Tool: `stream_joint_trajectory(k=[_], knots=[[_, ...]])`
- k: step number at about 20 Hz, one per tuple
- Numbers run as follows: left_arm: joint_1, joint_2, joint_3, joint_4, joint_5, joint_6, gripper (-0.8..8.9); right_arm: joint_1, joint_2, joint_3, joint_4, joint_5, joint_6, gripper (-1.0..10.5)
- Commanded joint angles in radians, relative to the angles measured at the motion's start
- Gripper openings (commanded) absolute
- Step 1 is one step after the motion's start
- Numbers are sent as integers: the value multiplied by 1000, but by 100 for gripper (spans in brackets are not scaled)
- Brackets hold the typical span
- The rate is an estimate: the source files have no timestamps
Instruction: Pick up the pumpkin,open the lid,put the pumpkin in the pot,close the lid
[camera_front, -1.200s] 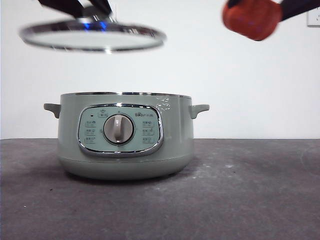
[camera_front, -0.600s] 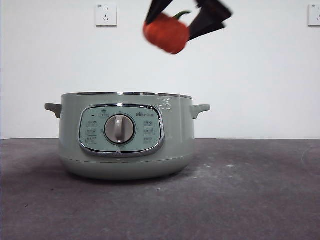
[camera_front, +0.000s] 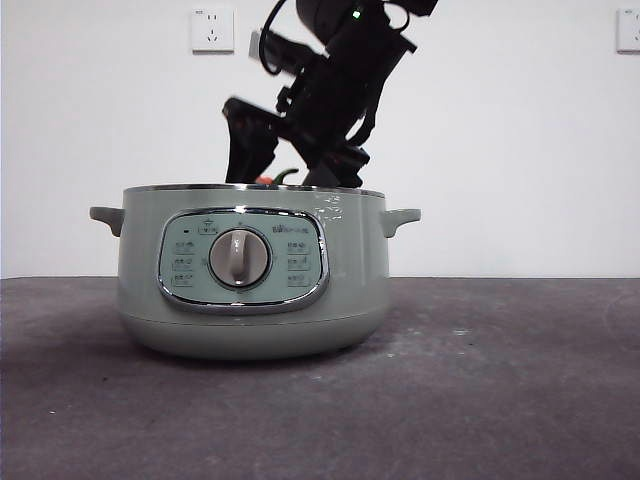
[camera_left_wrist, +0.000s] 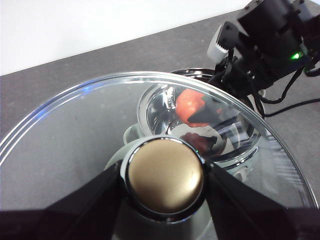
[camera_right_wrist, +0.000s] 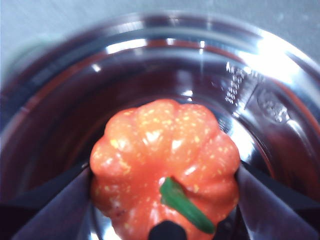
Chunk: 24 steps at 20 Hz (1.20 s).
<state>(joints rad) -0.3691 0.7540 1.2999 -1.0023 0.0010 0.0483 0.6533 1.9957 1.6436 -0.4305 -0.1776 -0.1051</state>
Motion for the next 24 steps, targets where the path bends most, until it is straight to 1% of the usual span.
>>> stream_joint_trajectory(k=[1, 3, 4, 10, 11, 12, 13, 14, 15, 19, 21, 23, 24], knots=[[2, -11, 16, 46, 1, -4, -8, 13, 32, 1, 6, 5, -45, -13], [2, -11, 16, 46, 2, -4, -8, 23, 46, 1, 4, 10, -51, -13], [2, -11, 16, 46, 4, -3, -8, 29, 53, 1, 3, 28, -55, -12], [2, -11, 16, 34, 6, -2, -8, 32, 87, 1, -27, 28, -50, -6], [2, -11, 16, 34, 6, 0, -8, 35, 87, 1, -26, 27, -50, 72], [2, -11, 16, 33, 6, 1, -8, 36, 87, 1, -27, 27, -49, 250], [2, -11, 16, 34, 6, 1, -8, 36, 86, 1, -27, 27, -44, 464], [2, -11, 16, 36, 7, 4, -8, 36, 86, 1, -27, 27, -24, 642], [2, -11, 16, 36, 6, 4, -8, 38, 86, 1, -27, 27, -24, 660], [2, -4, 16, 44, 13, 5, -8, 41, 39, 2, -28, 34, -19, 660], [2, 15, 16, 61, 55, 5, -8, 41, -34, 2, -47, 97, -19, 660], [2, 62, 16, 105, 66, 12, -8, 32, -154, 2, -105, 191, -18, 660], [2, 99, 16, 140, 108, 26, -8, 24, -228, 2, -145, 238, -16, 659]])
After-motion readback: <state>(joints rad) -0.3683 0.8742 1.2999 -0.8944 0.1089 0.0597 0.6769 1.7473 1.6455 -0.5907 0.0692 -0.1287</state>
